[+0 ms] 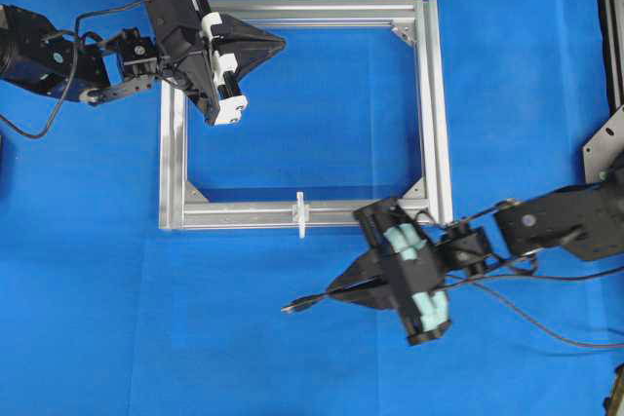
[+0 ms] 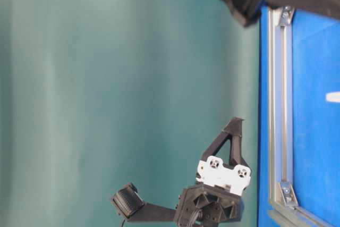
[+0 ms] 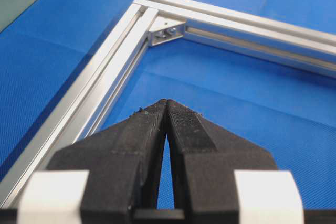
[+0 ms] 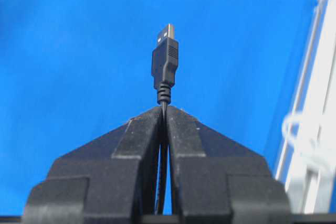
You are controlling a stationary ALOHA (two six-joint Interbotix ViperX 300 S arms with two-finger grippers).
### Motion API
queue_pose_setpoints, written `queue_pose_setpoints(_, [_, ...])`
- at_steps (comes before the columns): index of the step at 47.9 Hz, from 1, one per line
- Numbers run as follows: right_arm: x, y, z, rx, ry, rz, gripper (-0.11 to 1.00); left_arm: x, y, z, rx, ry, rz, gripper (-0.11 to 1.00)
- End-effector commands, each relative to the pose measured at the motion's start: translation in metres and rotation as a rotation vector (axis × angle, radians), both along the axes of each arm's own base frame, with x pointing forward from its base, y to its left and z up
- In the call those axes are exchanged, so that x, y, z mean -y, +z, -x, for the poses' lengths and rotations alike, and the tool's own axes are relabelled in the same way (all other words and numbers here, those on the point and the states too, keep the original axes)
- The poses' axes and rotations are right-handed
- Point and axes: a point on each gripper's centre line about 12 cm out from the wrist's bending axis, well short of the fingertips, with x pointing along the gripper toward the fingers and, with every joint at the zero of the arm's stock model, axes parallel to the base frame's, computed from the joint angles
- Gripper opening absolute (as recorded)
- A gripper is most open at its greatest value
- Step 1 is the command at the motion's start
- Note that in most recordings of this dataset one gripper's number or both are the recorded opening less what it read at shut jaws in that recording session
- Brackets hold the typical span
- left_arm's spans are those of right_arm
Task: Insert the wire through the string loop located in the center.
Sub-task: 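Move the plug with the right gripper toward the white zip-tie loop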
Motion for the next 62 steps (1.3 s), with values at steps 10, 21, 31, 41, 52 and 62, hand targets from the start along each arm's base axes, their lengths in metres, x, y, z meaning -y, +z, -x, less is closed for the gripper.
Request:
queue_pose_setpoints(10, [0.01, 0.011, 0.035, 0.013, 0.0, -0.008, -0.01, 0.0, 0.017, -0.003, 0.049, -0.004, -0.014, 0.0])
queue_pose_setpoints(21, [0.017, 0.01, 0.044, 0.009, -0.013, -0.008, -0.01, 0.0, 0.017, -0.004, 0.05, -0.004, -0.016, 0.0])
queue_pose_setpoints(31, [0.035, 0.009, 0.039, 0.009, -0.07, -0.008, -0.01, 0.0, 0.017, -0.004, 0.051, -0.004, -0.017, 0.0])
queue_pose_setpoints(41, [0.064, 0.009, 0.033, 0.011, -0.167, -0.013, -0.01, 0.0, 0.016, -0.003, 0.047, -0.004, -0.014, 0.0])
queue_pose_setpoints(52, [0.079, 0.007, 0.029, 0.006, -0.227, -0.025, -0.01, 0.0, 0.017, -0.003, 0.048, -0.004, -0.016, 0.0])
queue_pose_setpoints(62, [0.079, 0.004, 0.029, 0.001, -0.227, -0.024, -0.01, 0.0, 0.017, -0.004, 0.05, -0.004, -0.016, 0.0])
